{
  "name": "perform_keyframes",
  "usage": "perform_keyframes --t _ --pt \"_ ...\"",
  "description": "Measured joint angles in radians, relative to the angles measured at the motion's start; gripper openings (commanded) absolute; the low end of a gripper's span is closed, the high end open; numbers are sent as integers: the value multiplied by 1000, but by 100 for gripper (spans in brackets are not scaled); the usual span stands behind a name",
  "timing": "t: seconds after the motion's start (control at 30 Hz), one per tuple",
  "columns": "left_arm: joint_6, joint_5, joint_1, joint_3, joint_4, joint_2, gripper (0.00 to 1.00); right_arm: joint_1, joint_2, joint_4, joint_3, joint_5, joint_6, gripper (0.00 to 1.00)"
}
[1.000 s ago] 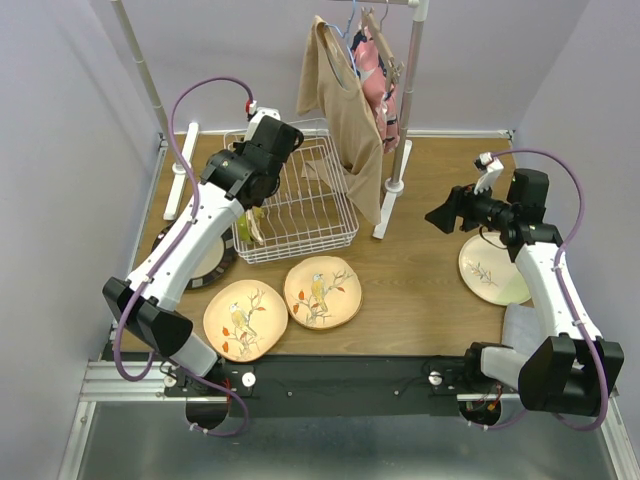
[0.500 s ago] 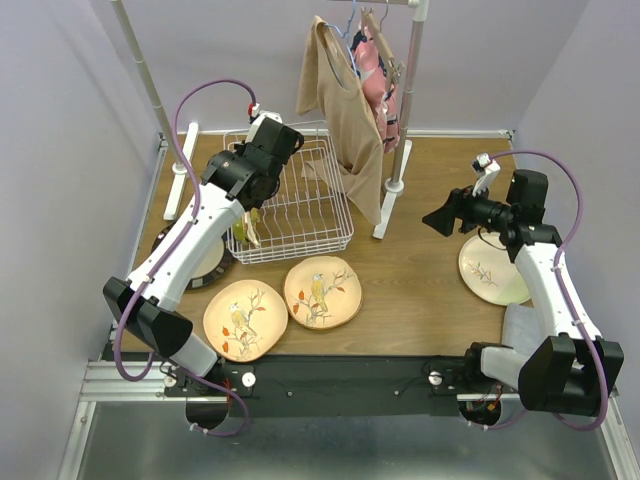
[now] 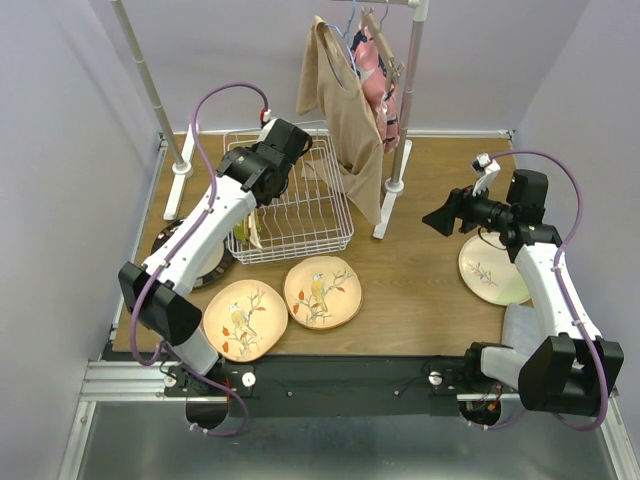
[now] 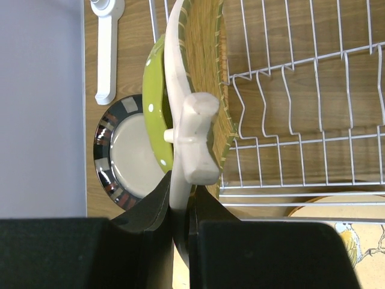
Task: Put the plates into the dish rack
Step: Insert the plate into the dish rack
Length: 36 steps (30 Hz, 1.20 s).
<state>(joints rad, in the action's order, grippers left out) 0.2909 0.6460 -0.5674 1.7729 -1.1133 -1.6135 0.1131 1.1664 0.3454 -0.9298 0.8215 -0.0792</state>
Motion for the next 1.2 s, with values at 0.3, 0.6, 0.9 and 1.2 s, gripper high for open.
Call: perform_keyframes --t 0.3,0.6,0.9,1.2 --pt "-29 -6 4 62 3 -85 0 0 0 0 0 -1 0 84" --pt "-52 -31 24 91 14 -139 0 0 0 0 0 -7 0 84" --pt "-59 -82 52 100 21 -141 0 0 0 0 0 -14 0 84" --pt "-63 -121 78 100 34 -186 21 0 0 0 0 -17 0 84"
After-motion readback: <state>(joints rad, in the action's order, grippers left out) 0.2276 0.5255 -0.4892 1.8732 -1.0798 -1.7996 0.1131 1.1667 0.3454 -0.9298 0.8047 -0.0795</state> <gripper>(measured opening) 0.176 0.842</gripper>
